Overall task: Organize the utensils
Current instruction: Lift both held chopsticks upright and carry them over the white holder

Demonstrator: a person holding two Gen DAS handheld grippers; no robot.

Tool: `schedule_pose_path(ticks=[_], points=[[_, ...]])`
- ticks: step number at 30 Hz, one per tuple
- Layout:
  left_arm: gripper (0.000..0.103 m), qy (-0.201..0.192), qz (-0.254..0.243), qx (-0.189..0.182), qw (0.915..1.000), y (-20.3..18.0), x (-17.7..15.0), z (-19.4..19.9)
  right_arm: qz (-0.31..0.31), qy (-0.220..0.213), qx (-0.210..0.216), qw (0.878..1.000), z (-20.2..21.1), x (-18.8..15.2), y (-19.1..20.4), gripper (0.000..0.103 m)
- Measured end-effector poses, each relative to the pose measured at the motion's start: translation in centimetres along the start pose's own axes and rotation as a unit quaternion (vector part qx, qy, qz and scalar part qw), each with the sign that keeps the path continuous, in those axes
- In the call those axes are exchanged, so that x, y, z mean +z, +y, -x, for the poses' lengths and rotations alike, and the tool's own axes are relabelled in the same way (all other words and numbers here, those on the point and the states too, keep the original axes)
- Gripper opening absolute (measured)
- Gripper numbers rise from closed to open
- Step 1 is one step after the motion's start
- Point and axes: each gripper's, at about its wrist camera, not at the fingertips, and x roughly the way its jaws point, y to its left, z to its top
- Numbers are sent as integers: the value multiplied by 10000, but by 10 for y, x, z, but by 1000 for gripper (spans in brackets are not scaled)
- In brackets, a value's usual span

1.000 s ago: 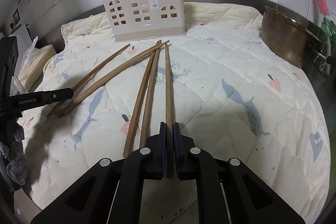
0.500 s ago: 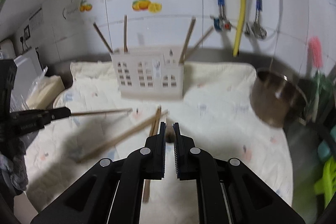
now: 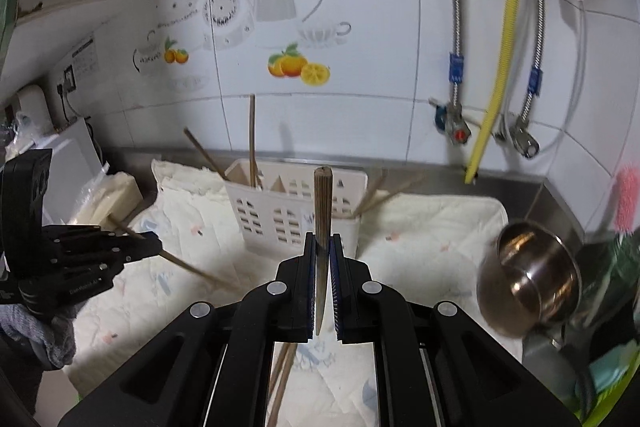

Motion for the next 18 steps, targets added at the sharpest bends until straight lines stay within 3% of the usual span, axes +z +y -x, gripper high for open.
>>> schedule_pose_path(ticks=[11,18], points=[[5,-768,-212,88,9968,-12,86,35,3,-364,64,9993,-1,67,-10,7],[5,-1329,-229,516,9895,-4,141,38,-107,-597,-41,9981,-12,98,-21,7]])
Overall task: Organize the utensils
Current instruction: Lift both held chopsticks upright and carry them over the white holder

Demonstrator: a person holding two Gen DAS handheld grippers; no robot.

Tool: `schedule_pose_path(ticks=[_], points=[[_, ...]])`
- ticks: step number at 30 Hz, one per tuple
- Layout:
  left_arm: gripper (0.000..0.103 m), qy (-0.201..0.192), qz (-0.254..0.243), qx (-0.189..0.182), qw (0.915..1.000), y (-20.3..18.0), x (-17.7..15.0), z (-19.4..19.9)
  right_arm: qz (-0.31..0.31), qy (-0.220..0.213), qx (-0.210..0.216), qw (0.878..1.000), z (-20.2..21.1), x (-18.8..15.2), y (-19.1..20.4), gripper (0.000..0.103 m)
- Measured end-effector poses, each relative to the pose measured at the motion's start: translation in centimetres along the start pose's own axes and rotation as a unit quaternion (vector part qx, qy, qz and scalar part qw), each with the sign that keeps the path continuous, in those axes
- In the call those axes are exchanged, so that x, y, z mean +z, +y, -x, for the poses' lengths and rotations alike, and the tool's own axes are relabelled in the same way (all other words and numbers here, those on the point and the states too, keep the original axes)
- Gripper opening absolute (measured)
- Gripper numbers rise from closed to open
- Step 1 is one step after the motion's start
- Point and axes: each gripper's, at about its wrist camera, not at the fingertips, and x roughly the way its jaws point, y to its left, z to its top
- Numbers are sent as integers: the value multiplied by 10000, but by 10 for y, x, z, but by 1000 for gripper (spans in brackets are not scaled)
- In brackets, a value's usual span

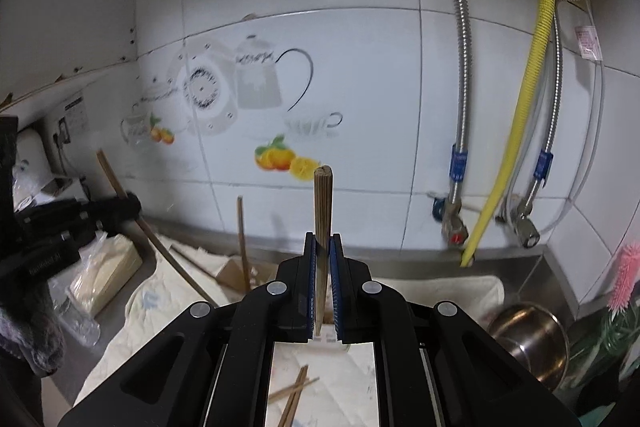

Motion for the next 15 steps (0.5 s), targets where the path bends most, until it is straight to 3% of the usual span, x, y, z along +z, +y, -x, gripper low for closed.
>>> schedule_pose_path(ticks=[6,15], points=[[5,-69,231,205,9995,15,2,-24,-79,21,-56,10000,-22,10,-7,7],[5,278,555,349,9975,34,-23,-60,-108,203,-44,9997,-51,-1,-7,7]])
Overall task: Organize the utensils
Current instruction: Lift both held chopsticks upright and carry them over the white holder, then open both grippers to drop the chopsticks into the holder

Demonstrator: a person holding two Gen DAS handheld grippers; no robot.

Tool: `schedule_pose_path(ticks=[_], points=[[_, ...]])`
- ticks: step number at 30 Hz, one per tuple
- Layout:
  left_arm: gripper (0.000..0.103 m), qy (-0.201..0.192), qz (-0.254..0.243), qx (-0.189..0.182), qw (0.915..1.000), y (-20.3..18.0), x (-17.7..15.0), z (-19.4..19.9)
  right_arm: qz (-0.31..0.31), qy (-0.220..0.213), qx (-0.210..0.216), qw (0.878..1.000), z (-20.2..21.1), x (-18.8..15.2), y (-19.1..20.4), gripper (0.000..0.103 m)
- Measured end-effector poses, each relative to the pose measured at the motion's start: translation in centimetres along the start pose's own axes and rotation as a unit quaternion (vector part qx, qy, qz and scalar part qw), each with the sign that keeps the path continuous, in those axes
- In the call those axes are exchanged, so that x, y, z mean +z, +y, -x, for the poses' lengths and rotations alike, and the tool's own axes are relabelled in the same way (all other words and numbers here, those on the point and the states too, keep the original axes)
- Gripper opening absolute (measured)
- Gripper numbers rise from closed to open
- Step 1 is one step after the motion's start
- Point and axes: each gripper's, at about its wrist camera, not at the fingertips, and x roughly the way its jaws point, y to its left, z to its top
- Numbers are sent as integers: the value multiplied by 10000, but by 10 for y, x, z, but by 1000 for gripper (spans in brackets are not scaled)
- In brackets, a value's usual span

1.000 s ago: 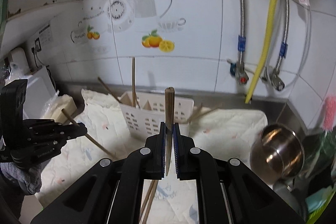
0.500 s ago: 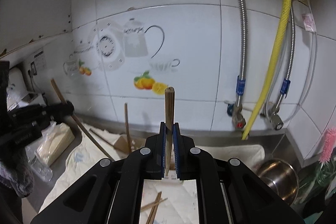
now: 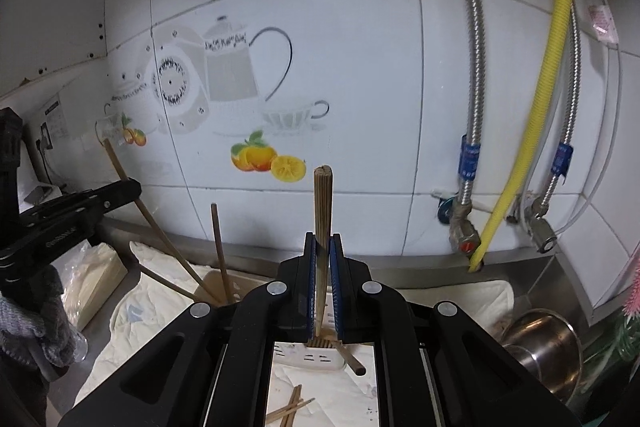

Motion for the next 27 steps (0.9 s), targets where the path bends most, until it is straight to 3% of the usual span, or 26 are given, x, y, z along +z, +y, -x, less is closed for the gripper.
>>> schedule_pose_path(ticks=[12,17,18,20,22,27], points=[[6,449,-25,-25,9990,-2,-19,-27,-46,233,-48,9997,-16,-12,-9,7],[9,402,-138,-8,9991,-8,-18,-22,-81,200,-64,9997,-13,-12,-11,8],[12,395,-152,-3,9991,-9,-17,-22,-86,189,-58,9998,-12,-12,-11,8],[32,354,-156,-10,9993,-11,-17,-17,-97,165,-67,9998,-9,-11,-12,10],[45,264,-202,62,9994,-12,-17,-9,-109,132,-81,9998,-6,-11,-13,16],[61,150,-202,111,9996,-9,-23,13,-145,-9,-126,9998,12,-12,-14,27]])
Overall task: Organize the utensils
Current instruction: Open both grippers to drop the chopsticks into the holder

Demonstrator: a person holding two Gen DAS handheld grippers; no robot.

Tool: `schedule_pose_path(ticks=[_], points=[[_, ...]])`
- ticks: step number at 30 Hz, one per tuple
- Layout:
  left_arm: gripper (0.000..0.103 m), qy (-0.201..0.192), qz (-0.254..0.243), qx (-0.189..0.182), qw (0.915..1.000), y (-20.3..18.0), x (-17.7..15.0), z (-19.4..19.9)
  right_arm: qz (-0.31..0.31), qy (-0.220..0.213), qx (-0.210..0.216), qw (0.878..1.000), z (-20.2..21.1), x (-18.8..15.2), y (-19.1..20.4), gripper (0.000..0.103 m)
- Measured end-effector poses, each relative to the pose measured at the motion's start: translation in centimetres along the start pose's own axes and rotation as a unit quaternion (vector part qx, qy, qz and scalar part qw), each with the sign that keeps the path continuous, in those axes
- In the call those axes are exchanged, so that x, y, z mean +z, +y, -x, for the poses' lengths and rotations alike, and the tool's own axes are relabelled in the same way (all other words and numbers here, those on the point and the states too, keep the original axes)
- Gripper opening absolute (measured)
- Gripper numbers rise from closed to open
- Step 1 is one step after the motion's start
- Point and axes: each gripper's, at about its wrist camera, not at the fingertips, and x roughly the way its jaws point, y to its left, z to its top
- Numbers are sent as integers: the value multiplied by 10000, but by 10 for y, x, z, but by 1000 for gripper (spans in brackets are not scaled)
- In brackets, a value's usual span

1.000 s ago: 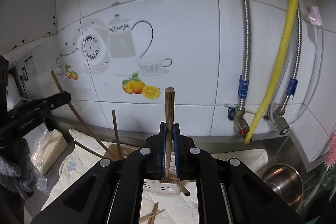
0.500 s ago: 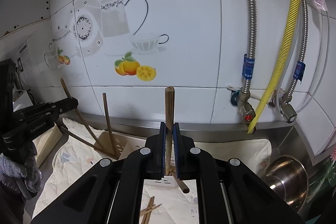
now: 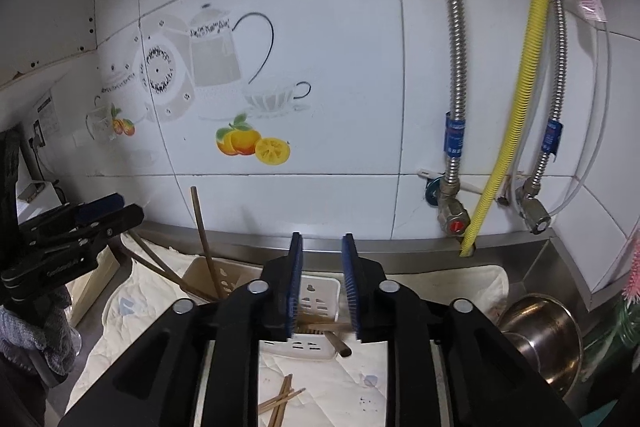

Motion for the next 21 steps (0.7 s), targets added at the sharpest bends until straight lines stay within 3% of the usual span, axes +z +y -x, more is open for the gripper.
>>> schedule_pose_path(ticks=[5,9,21], points=[[75,-52,20,-9,10000,6,-20,28,45,-174,-63,9998,28,-13,6,43],[81,-64,4,20,10000,10,-45,47,113,-258,-17,9996,49,-39,15,50],[87,198,407,-2,9990,37,-141,86,242,309,1,9992,64,-167,49,52]])
